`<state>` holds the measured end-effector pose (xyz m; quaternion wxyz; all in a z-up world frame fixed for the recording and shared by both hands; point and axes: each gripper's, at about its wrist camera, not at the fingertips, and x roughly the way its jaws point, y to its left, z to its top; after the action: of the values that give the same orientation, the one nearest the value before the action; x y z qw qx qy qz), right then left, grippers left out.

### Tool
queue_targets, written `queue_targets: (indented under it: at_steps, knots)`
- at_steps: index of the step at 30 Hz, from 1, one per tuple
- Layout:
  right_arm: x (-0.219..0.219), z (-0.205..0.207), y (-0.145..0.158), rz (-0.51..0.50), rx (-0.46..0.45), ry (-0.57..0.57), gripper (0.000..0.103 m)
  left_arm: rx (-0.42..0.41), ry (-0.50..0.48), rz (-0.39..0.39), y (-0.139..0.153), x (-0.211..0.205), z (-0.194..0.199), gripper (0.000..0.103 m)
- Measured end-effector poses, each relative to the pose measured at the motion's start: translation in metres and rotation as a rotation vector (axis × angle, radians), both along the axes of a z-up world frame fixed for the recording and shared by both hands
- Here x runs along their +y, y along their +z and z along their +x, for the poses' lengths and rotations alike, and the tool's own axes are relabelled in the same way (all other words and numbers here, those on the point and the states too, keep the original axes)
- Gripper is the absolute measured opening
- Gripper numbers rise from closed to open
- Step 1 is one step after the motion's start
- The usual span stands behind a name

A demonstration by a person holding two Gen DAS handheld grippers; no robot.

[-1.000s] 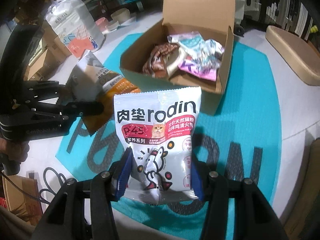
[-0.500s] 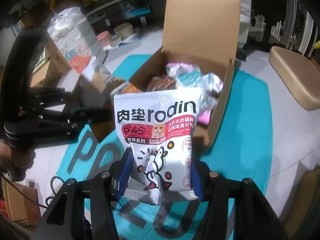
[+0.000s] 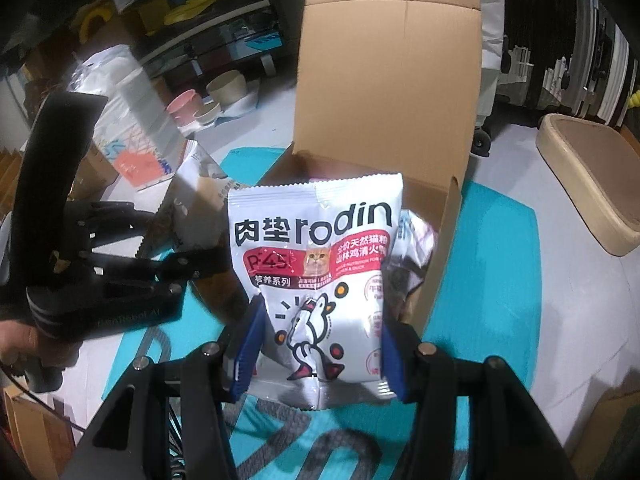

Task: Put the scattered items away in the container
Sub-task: 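Lift and carry both packets over the box with both tools, then open both tools to drop the packets into the box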

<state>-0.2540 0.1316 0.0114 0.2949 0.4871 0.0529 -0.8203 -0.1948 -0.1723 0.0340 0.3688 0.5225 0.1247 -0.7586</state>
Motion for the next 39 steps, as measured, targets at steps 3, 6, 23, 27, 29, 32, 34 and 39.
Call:
queue_targets:
  at_steps: [3, 6, 23, 27, 29, 32, 34, 39]
  knots:
    - [-0.005, -0.019, -0.005, 0.006, -0.008, -0.015, 0.053, -0.029, -0.015, -0.014, -0.006, -0.009, -0.011, 0.042]
    - [-0.01, -0.036, -0.011, 0.022, -0.012, -0.025, 0.053, -0.046, -0.014, -0.011, -0.014, -0.019, -0.019, 0.042]
    - [-0.021, -0.08, -0.044, 0.063, -0.065, -0.077, 0.057, -0.077, 0.043, 0.029, -0.039, -0.06, -0.036, 0.047]
    - [-0.023, -0.079, -0.043, 0.078, -0.033, -0.076, 0.066, -0.077, 0.104, 0.028, -0.039, -0.067, -0.031, 0.07]
    - [-0.025, -0.077, -0.038, 0.097, 0.007, -0.082, 0.073, -0.059, 0.1, 0.046, -0.038, -0.069, -0.029, 0.077]
    - [-0.023, -0.076, -0.032, 0.093, 0.022, -0.083, 0.078, -0.067, 0.087, 0.037, -0.035, -0.067, -0.028, 0.087]
    - [-0.022, -0.075, -0.03, 0.09, 0.021, -0.094, 0.078, -0.07, 0.077, 0.04, -0.033, -0.065, -0.029, 0.091]
    - [-0.017, -0.067, -0.019, 0.094, 0.029, -0.108, 0.078, -0.073, 0.053, -0.009, -0.021, -0.052, -0.028, 0.098]
